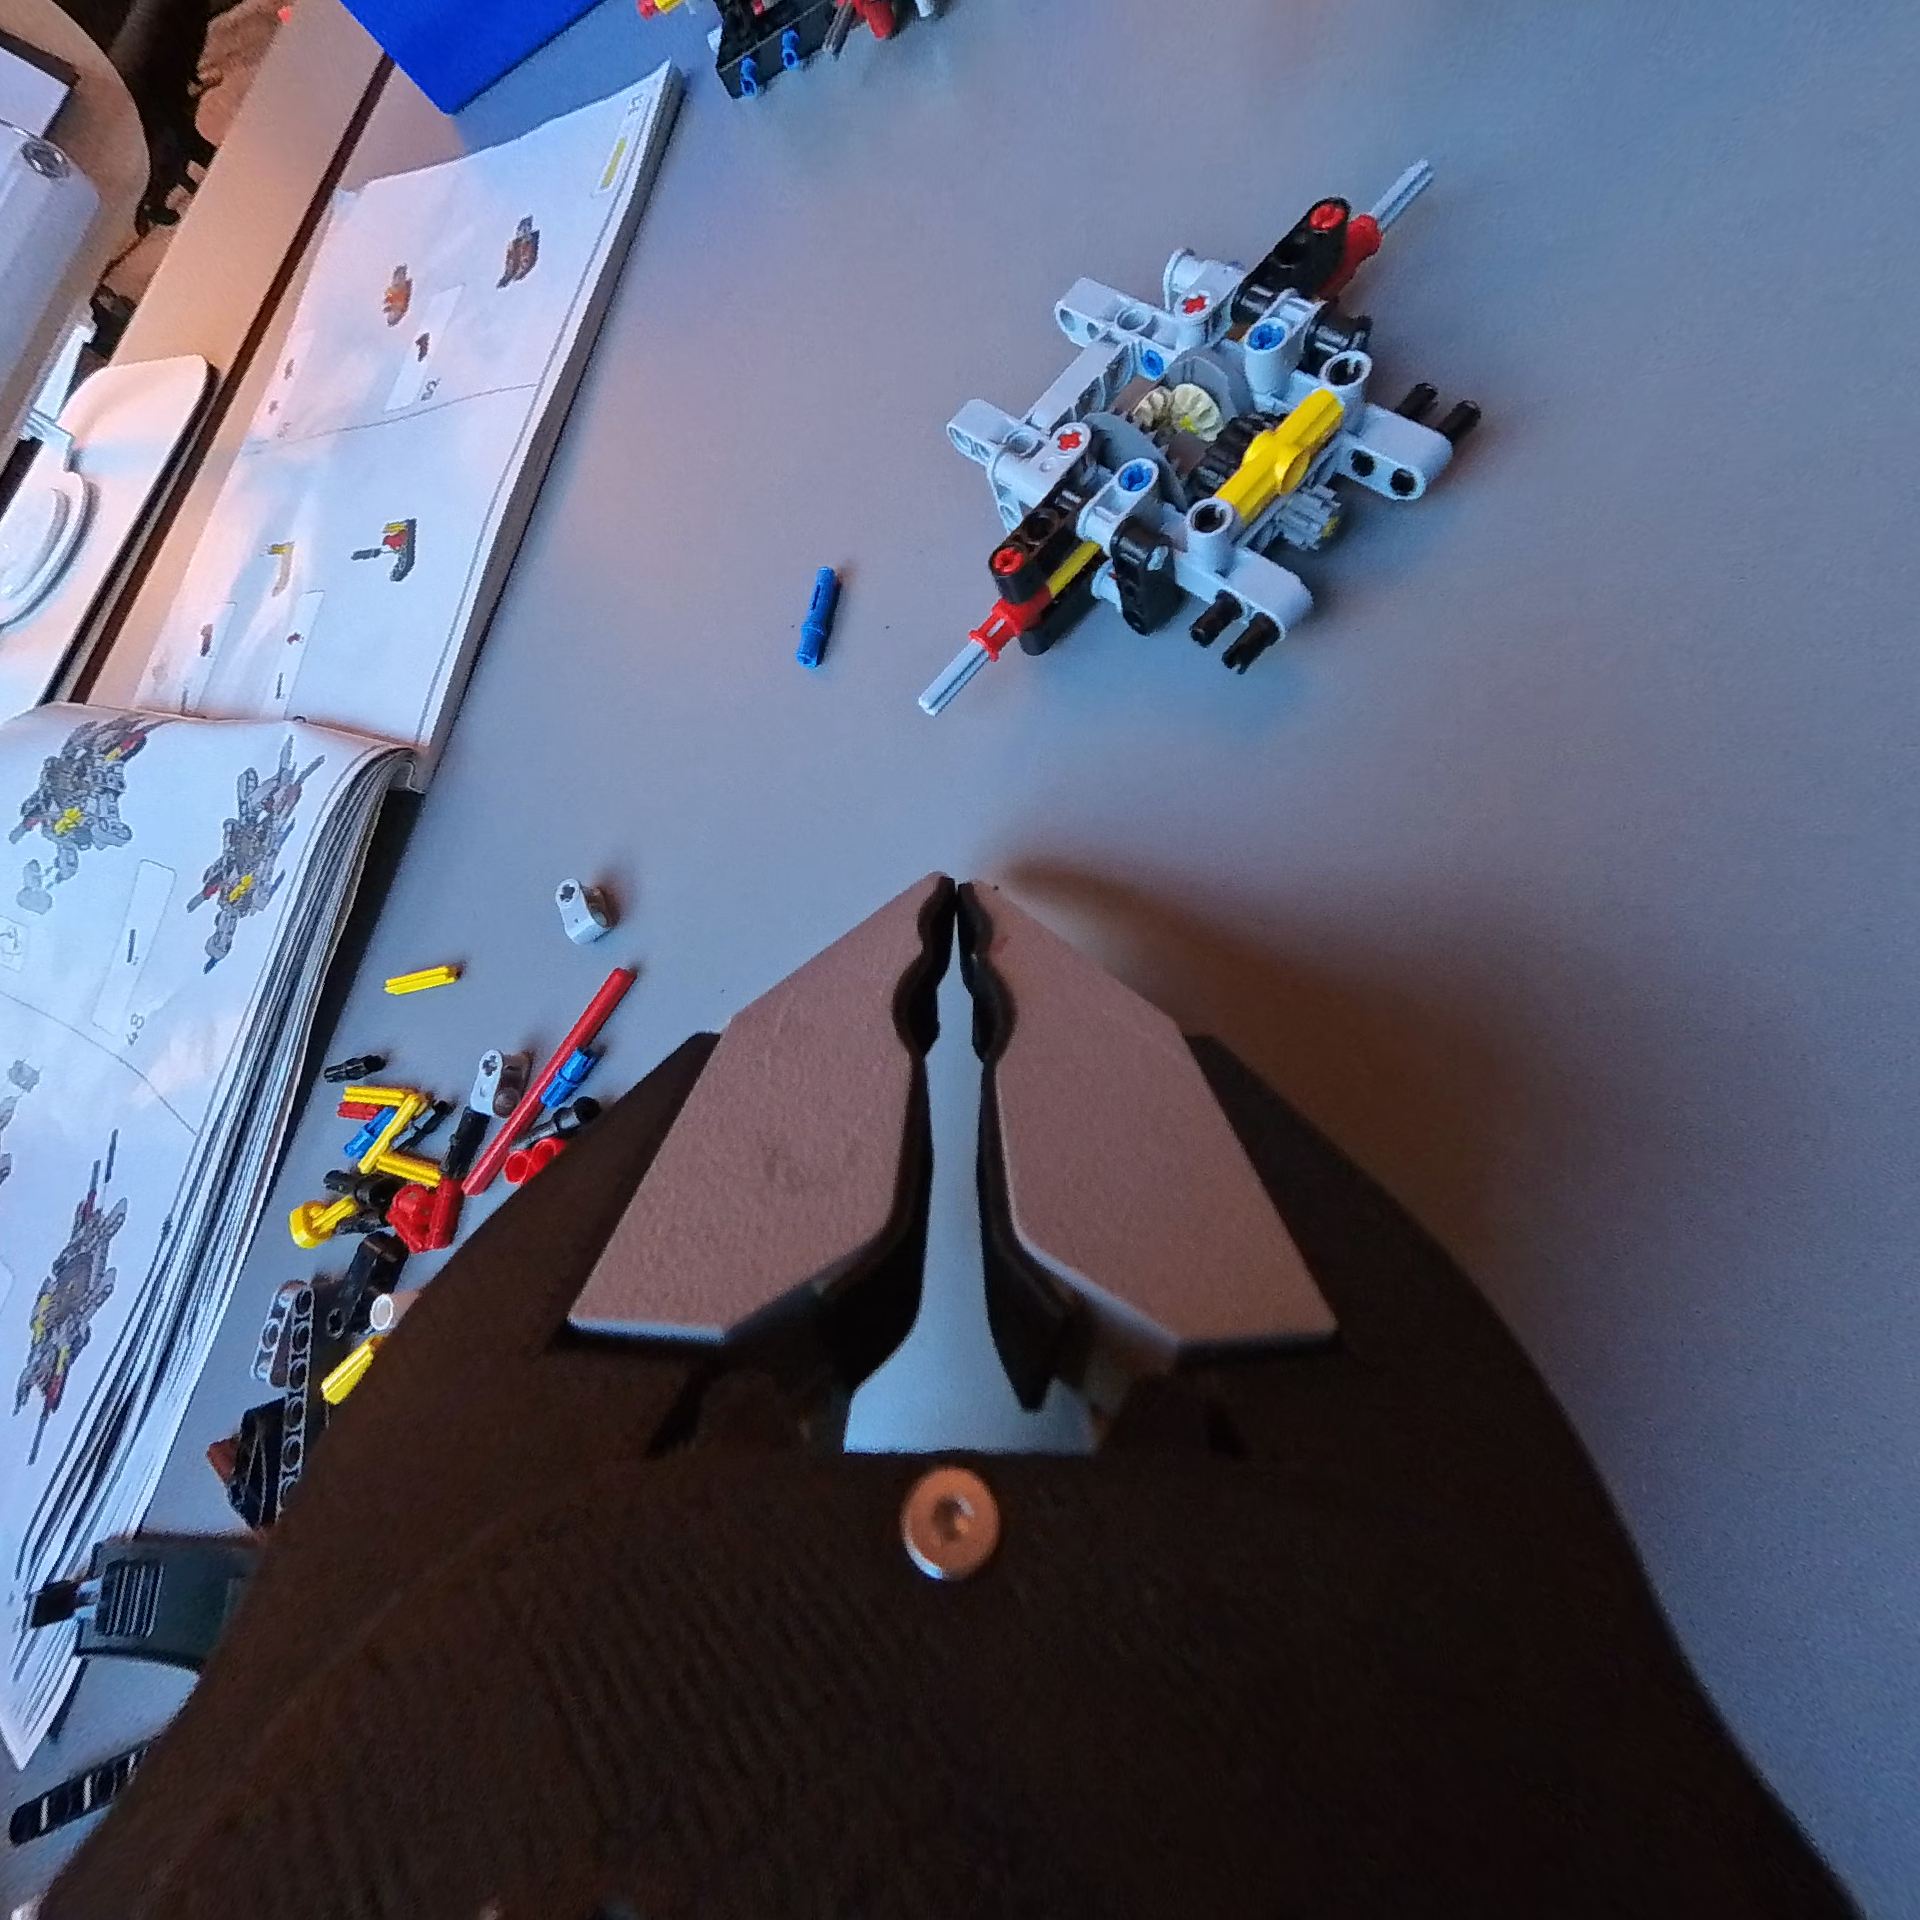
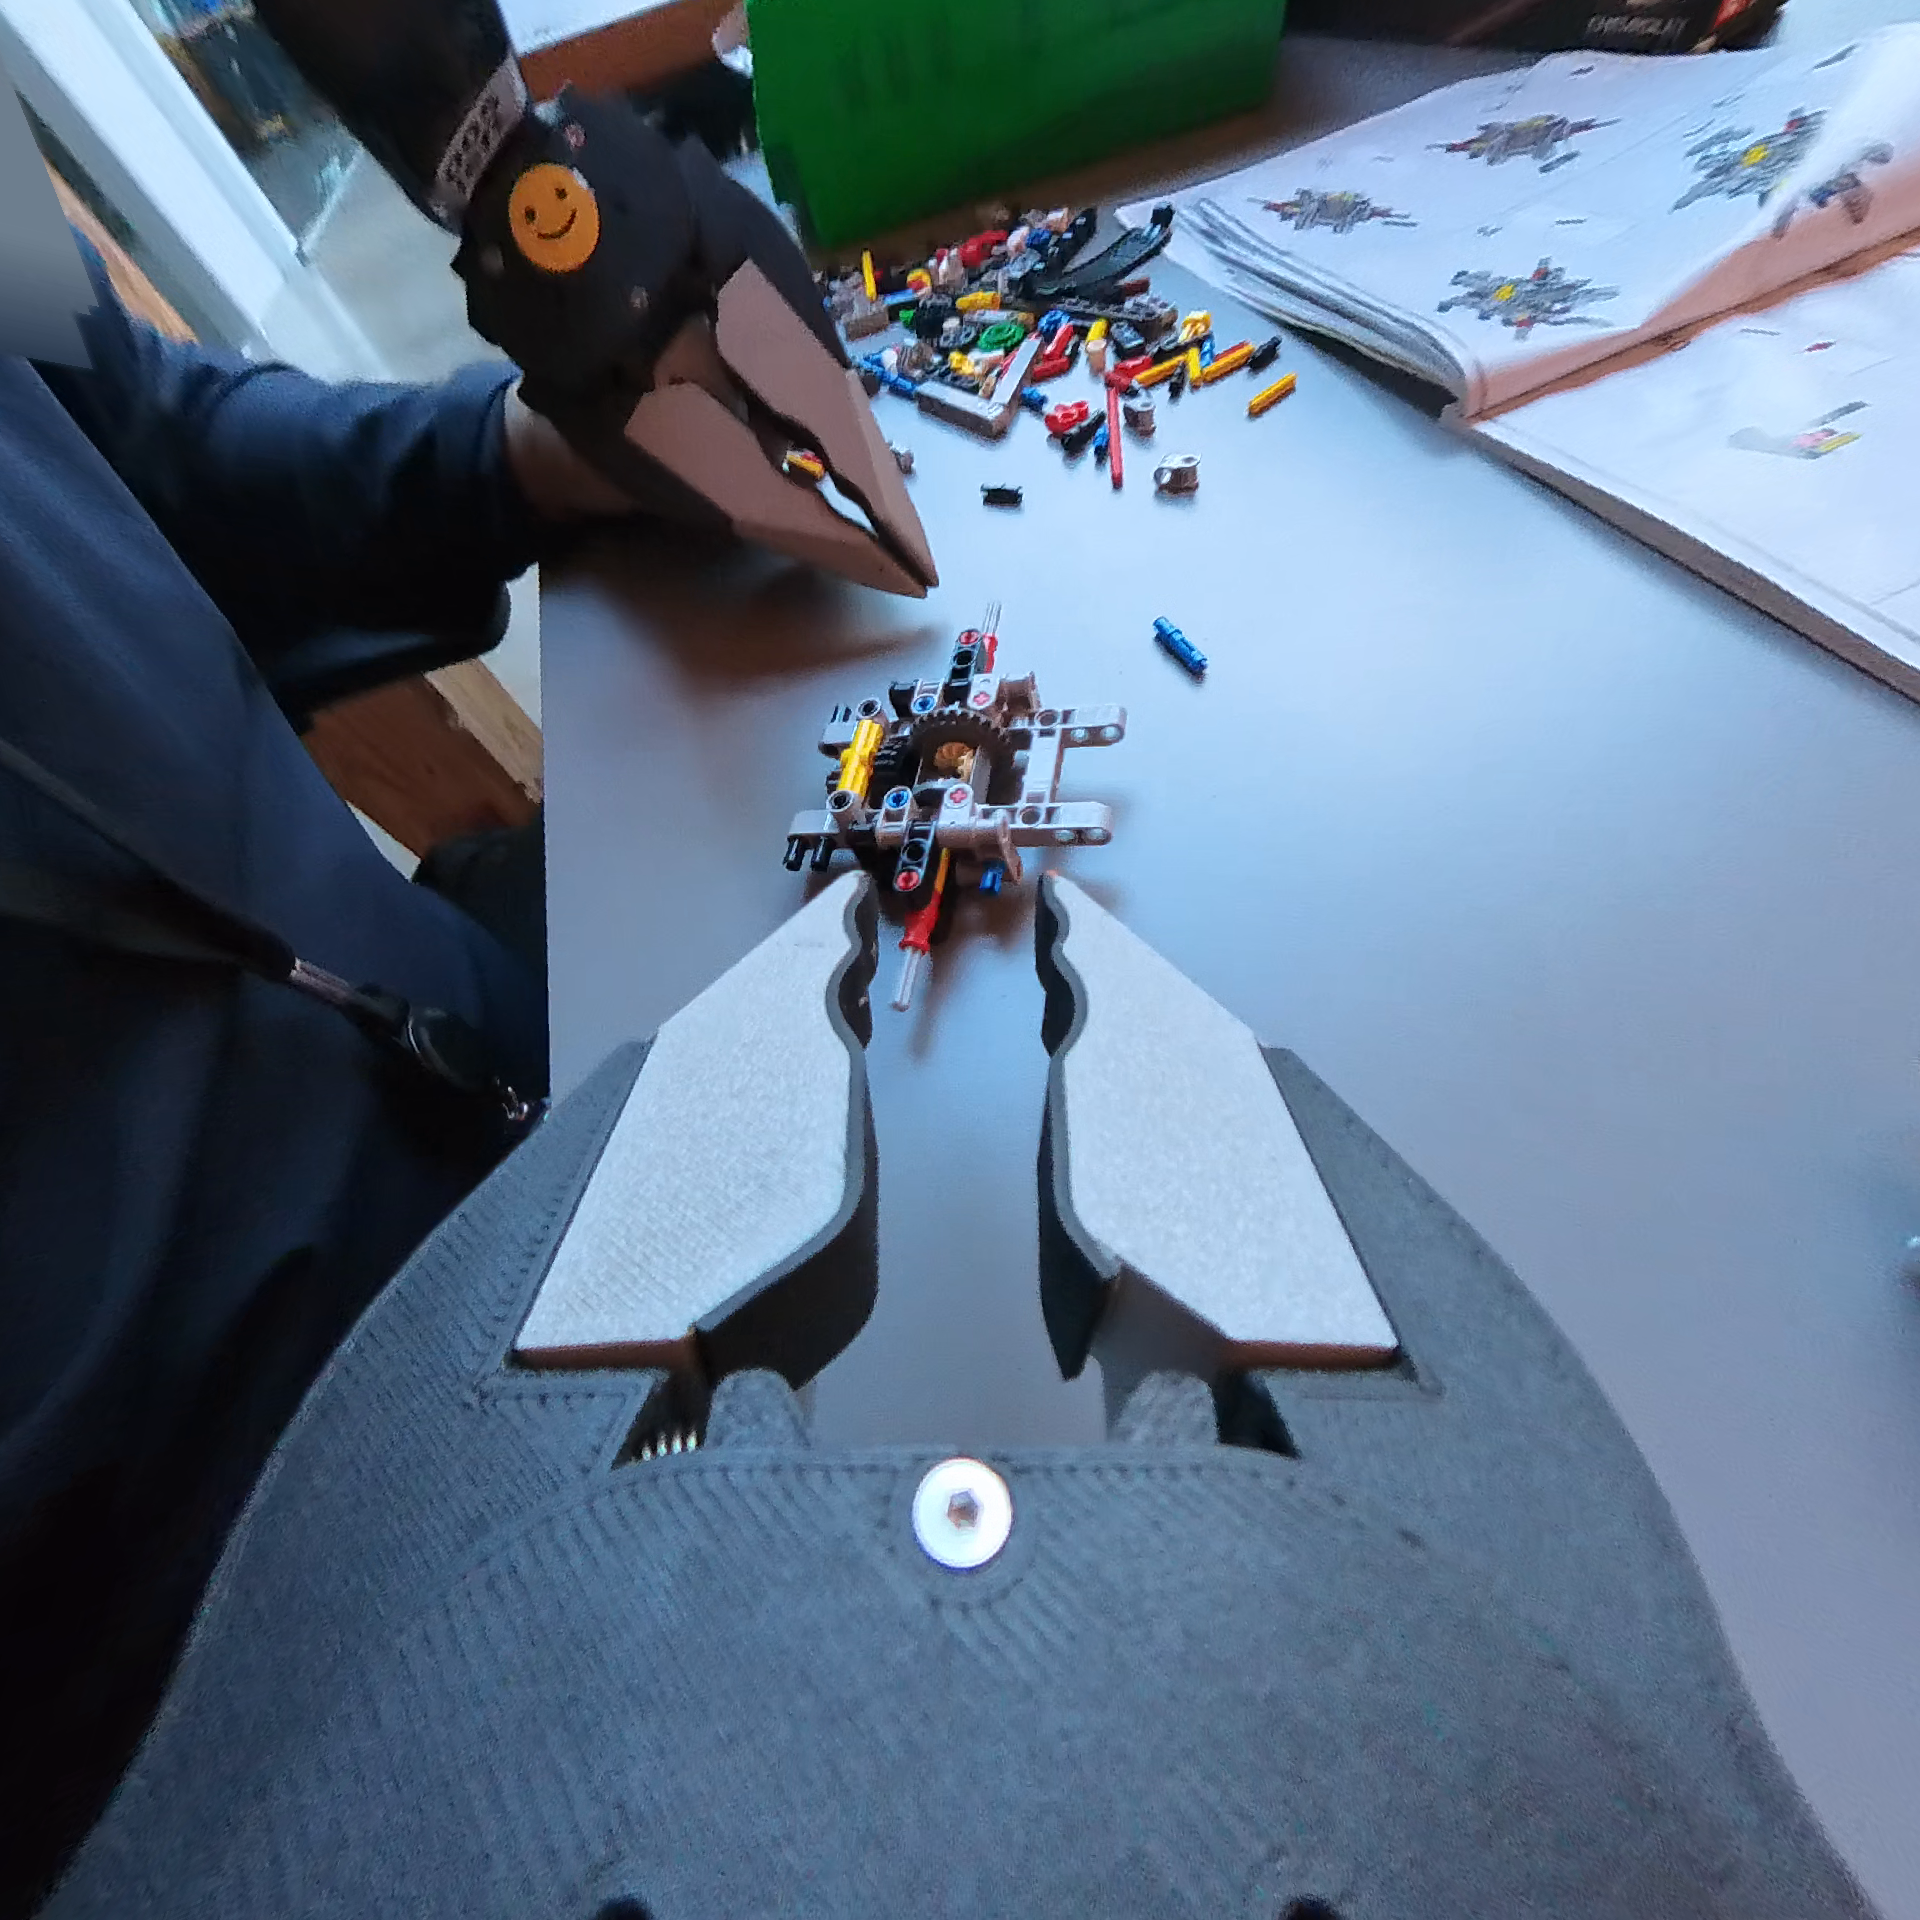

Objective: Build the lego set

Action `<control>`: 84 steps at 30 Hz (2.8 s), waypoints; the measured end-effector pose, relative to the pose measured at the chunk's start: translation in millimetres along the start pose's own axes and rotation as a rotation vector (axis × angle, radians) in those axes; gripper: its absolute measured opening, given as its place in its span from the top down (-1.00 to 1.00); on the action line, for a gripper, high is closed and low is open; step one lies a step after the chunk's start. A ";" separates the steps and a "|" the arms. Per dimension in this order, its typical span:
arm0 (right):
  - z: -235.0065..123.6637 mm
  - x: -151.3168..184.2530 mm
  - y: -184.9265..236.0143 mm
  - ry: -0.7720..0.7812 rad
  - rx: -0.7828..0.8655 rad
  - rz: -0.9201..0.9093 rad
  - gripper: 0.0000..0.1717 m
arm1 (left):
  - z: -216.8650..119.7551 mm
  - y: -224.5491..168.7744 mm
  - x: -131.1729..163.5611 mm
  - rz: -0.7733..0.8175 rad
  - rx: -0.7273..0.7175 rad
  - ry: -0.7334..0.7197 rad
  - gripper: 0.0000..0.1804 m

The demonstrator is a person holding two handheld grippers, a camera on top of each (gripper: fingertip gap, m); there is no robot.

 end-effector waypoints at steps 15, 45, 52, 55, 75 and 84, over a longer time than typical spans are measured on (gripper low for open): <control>-4.0 -3.3 -0.7 -0.042 -0.024 0.027 0.69 | -0.1 0.5 -1.3 -0.001 0.003 0.001 1.00; 23.8 21.6 1.5 0.258 0.184 -0.188 0.79 | 24.9 4.7 -20.0 -0.250 0.225 0.020 0.42; -3.5 20.3 -40.5 0.206 0.458 -0.039 0.85 | 14.5 -42.7 -49.6 -0.421 0.619 -0.030 0.52; -9.5 14.8 -37.8 0.138 0.451 -0.039 0.87 | 9.7 -66.7 -68.9 -0.448 0.708 -0.087 0.52; -25.6 2.7 -34.7 -0.038 0.381 0.033 0.89 | 46.3 42.5 -38.6 -0.295 0.297 0.176 0.73; -21.5 -0.2 -23.5 -0.047 0.323 -0.023 0.87 | 70.9 39.4 -38.4 -0.253 0.404 0.264 0.92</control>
Point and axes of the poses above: each gripper's, where its closed fingertips meet, z out along the fingers, x out of its underside, y = z × x across the jaws, the point moved 4 cm from there along -z, back along the fingers, and after that the axes turned 2 degrees about -x, right-handed, at the moved point
